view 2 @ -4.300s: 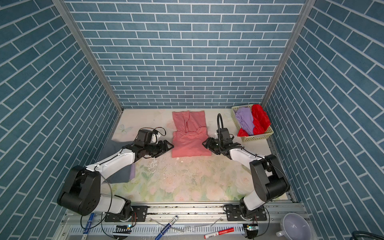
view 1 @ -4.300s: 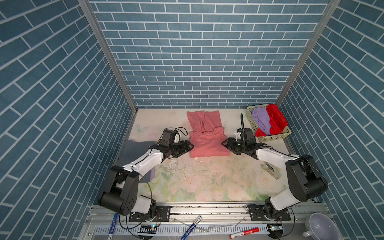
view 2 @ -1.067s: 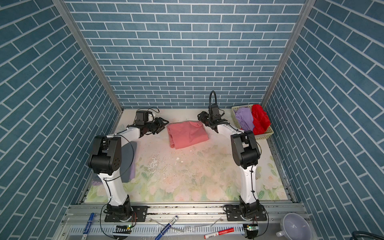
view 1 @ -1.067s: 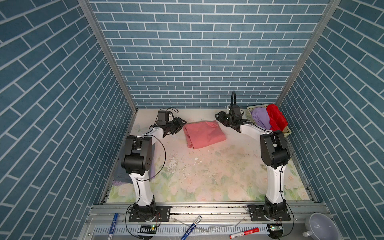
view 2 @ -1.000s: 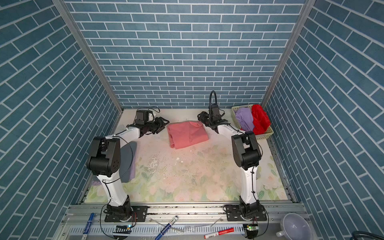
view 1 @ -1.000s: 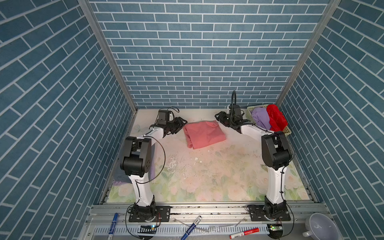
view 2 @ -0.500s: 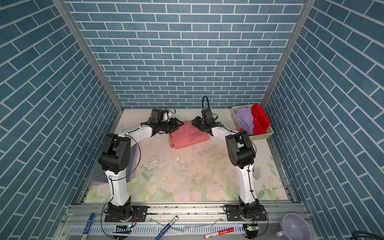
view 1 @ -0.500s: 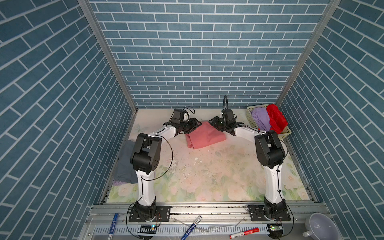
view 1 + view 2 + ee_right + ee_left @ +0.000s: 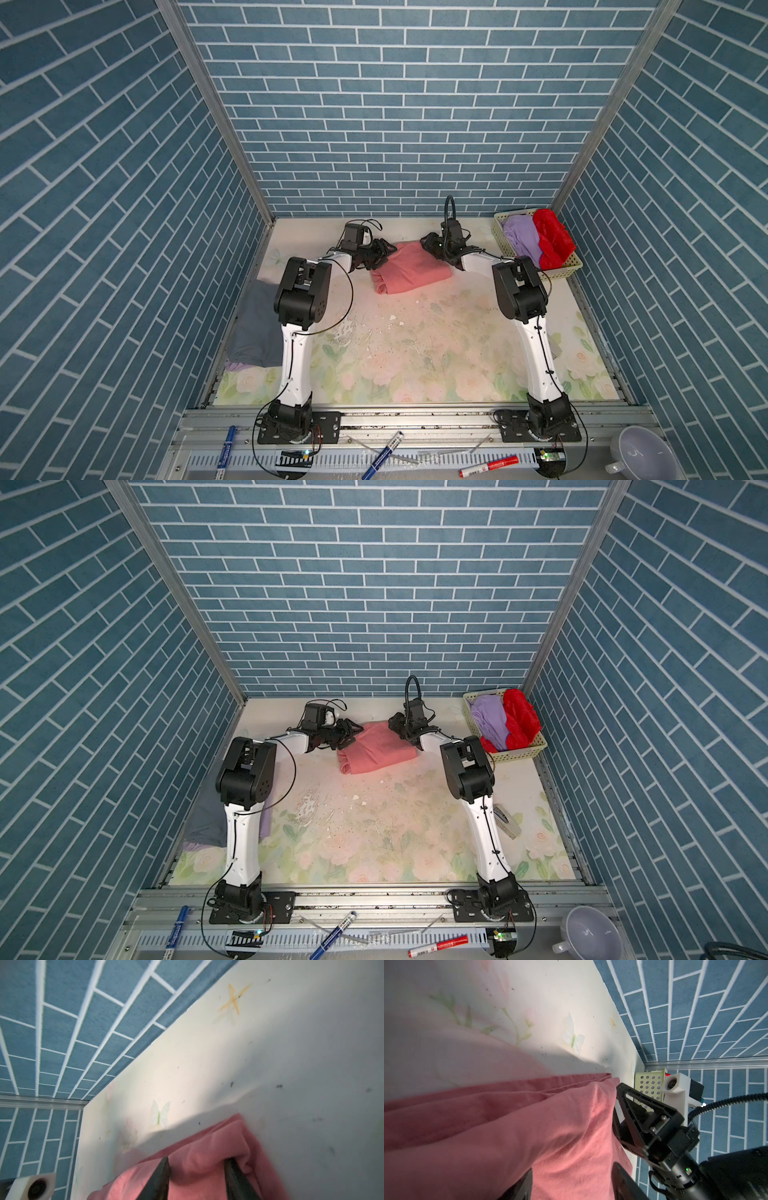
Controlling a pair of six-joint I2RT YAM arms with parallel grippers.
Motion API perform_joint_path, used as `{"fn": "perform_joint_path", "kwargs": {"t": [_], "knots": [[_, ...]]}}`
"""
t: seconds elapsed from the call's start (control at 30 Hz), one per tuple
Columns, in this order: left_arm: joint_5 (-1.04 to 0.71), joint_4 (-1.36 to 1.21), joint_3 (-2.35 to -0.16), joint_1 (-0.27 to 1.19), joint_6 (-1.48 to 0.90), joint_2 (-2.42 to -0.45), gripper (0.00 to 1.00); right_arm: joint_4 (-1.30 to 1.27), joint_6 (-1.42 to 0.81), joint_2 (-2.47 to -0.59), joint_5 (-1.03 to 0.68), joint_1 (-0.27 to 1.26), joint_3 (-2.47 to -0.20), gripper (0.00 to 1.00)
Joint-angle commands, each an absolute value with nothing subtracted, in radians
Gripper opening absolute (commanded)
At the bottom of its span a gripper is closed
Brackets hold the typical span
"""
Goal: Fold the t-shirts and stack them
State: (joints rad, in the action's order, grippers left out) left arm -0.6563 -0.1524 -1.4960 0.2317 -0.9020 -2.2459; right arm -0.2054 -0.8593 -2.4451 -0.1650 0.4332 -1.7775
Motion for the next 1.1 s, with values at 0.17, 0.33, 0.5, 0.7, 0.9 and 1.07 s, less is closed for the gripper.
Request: {"fn": "perform_joint_path", "kwargs": {"t": [0.17, 0.33, 0.5, 0.7, 0.9, 1.07], "knots": [[-0.639, -0.174, -1.441, 0.173, -0.903, -2.261, 0.61, -0.170, -0.744, -2.482, -0.027, 0.409, -1.812, 0.45], [-0.641, -0.172, -1.371, 0.136, -0.863, -2.151, 0.62, -0.199, -0.670, -2.337, -0.010, 0.405, -1.667, 0.48], [-0.608, -0.032, -1.315, 0.132, -0.744, -2.024, 0.65, -0.208, -0.642, -2.117, 0.000, 0.408, -1.483, 0.55], [-0.587, 0.056, -1.242, 0.144, -0.700, -1.964, 0.65, -0.143, -0.804, -1.941, -0.044, 0.414, -1.305, 0.64], [-0.574, 0.078, -1.207, 0.192, -0.696, -1.966, 0.68, -0.261, -1.019, -1.853, -0.114, 0.436, -1.108, 0.72], [-0.559, 0.061, -1.189, 0.228, -0.723, -1.982, 0.68, -0.396, -1.157, -1.827, -0.123, 0.488, -0.981, 0.72]]}}
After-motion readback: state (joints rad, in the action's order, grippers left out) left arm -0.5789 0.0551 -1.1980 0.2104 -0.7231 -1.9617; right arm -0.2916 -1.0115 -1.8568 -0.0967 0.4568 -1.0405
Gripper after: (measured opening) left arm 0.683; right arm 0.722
